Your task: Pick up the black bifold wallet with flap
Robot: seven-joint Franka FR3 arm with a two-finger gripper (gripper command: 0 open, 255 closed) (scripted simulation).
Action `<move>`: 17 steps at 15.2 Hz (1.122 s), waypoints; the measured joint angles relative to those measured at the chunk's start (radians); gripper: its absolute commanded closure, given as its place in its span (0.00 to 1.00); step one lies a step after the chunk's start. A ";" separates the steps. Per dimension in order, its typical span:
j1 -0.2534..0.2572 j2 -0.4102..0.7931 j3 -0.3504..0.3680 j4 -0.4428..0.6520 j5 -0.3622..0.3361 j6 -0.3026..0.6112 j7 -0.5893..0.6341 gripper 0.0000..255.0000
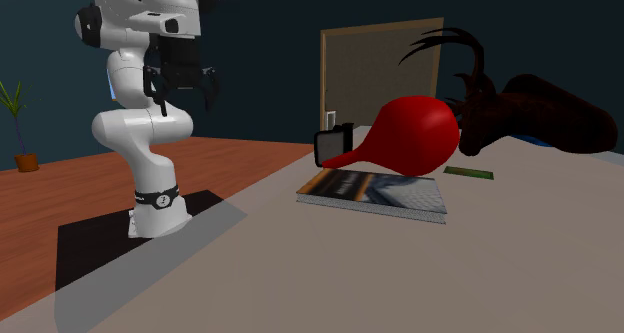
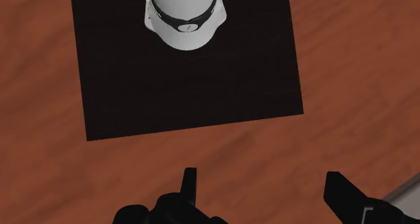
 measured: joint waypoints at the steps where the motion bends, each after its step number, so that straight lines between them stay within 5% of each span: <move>1: 0.000 0.000 0.000 0.000 0.000 0.000 0.000 0.00; 17: 0.059 0.271 0.352 0.173 0.158 0.235 0.468 0.00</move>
